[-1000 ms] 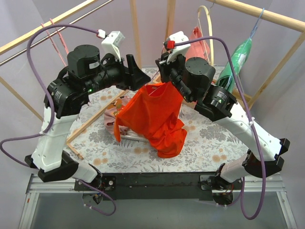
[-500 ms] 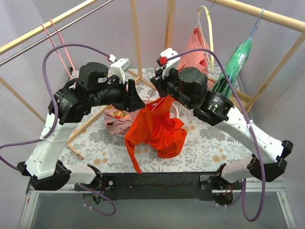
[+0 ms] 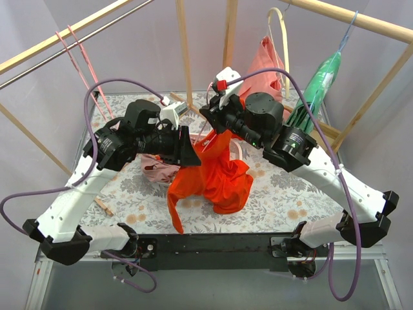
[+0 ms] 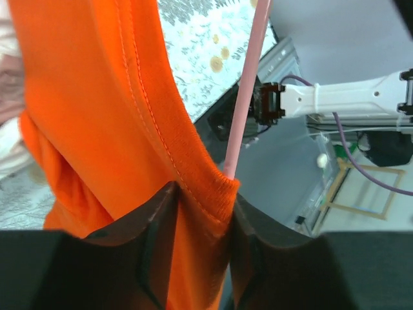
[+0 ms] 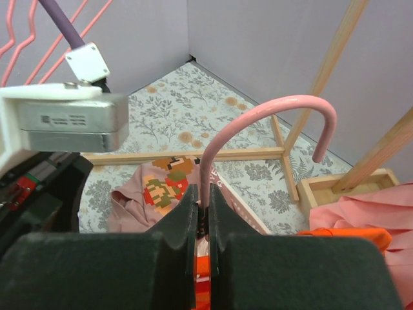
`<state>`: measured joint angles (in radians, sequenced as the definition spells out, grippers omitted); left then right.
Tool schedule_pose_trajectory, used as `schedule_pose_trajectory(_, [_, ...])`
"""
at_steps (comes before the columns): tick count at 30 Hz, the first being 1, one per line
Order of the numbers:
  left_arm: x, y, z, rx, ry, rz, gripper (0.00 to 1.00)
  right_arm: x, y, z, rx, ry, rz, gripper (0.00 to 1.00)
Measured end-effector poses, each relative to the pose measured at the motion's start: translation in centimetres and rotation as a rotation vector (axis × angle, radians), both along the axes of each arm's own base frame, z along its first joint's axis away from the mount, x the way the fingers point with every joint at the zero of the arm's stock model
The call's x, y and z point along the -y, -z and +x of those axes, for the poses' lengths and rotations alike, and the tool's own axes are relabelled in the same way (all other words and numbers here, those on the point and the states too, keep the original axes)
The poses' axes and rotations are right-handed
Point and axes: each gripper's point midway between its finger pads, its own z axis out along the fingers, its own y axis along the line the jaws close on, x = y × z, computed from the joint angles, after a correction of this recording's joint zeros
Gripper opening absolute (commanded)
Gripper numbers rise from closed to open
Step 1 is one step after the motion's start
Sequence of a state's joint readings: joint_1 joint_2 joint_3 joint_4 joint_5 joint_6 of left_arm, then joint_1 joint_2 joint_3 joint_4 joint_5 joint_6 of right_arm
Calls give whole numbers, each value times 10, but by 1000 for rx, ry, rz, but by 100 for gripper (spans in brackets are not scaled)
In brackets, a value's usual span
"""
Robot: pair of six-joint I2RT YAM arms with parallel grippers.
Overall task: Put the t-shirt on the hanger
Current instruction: Place the hanger at the clothesline.
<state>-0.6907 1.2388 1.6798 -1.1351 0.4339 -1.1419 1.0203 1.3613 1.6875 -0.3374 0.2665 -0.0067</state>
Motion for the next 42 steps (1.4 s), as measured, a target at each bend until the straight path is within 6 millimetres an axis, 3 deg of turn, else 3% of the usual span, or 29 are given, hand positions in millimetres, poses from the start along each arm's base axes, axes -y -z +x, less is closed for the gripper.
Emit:
schedule_pose_trajectory(3, [5, 9, -5, -41, -1, -46, 14, -3, 4, -4, 10, -33, -14, 1])
schedule_pose_trajectory(4, [7, 11, -7, -50, 0, -65, 0, -4, 5, -5, 13, -42, -19, 1])
schedule_pose_trajectory(12, [26, 2, -13, -95, -6, -268, 0, -8, 5, -6, 33, -71, -25, 4])
schedule_pose_trajectory(16, [32, -4, -7, -99, -39, -327, 0, -6, 3, -2, 41, -49, -15, 40])
schedule_pose_trajectory(18, [31, -7, 6, -85, -112, -337, 0, -7, 0, -3, 41, -48, 9, 59])
schedule_pose_trajectory(22, [26, -7, 31, -42, -236, -336, 0, -1, -12, -11, 48, -52, 53, 73])
schedule_pose_trajectory(26, [22, -12, 52, 12, -326, -325, 0, 16, -25, -16, 55, -13, 104, 77])
schedule_pose_trajectory(30, [17, -35, 75, 98, -414, -333, 0, 43, -32, -18, 44, 66, 160, 77])
schedule_pose_trajectory(34, [7, -73, 101, 218, -521, -356, 0, 68, -28, -20, 14, 144, 207, 76])
schedule_pose_trajectory(38, [-4, -113, 124, 330, -627, -384, 0, 83, -3, -22, -50, 197, 214, 75])
schedule_pose_trajectory(42, [-9, -132, 147, 388, -719, -386, 0, 85, 39, -23, -138, 224, 162, 74])
